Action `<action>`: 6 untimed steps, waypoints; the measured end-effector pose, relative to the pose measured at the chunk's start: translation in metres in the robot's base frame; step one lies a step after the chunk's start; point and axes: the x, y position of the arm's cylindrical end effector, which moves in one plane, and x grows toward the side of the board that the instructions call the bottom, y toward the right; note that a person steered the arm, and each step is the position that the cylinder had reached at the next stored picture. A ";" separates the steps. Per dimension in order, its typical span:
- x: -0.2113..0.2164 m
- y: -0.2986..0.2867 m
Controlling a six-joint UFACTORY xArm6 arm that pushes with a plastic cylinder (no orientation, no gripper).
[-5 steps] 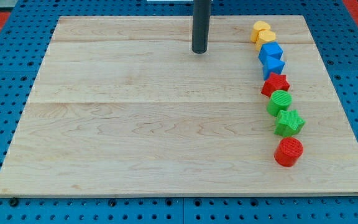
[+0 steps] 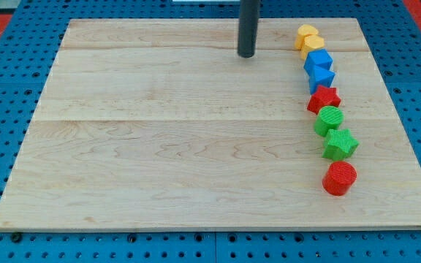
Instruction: Move the arm to the top right of the yellow heart
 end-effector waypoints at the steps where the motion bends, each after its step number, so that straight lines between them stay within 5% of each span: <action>1: -0.034 0.024; 2: -0.054 -0.023; 4: -0.079 0.067; 5: -0.053 0.170; 6: 0.036 0.150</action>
